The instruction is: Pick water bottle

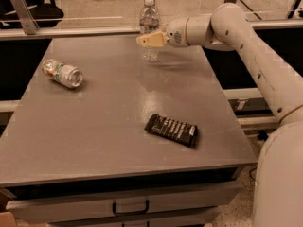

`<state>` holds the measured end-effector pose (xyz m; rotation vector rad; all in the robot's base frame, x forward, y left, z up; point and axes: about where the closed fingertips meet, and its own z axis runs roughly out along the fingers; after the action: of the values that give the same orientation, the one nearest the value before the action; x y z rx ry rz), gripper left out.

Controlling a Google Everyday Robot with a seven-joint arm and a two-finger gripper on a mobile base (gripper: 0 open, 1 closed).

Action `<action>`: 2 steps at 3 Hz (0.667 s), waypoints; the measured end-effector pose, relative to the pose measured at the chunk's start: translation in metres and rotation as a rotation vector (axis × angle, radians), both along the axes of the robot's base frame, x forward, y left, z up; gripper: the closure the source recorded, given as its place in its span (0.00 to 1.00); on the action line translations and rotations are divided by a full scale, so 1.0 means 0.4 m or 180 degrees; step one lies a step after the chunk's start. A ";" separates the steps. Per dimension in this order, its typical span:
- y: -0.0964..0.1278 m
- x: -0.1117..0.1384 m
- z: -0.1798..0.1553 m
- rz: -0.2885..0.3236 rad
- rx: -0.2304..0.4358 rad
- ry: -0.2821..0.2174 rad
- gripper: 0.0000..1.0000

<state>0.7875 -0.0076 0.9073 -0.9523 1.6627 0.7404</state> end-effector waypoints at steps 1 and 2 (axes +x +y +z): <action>0.017 -0.021 0.021 0.0064 0.0144 0.0024 0.65; 0.036 -0.058 0.076 0.0233 0.0301 -0.0015 0.88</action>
Offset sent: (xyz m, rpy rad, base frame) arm -0.0438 0.0161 0.0624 0.1571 -0.0229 0.1393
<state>0.7645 0.0068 0.9378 -0.9510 1.5815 0.8578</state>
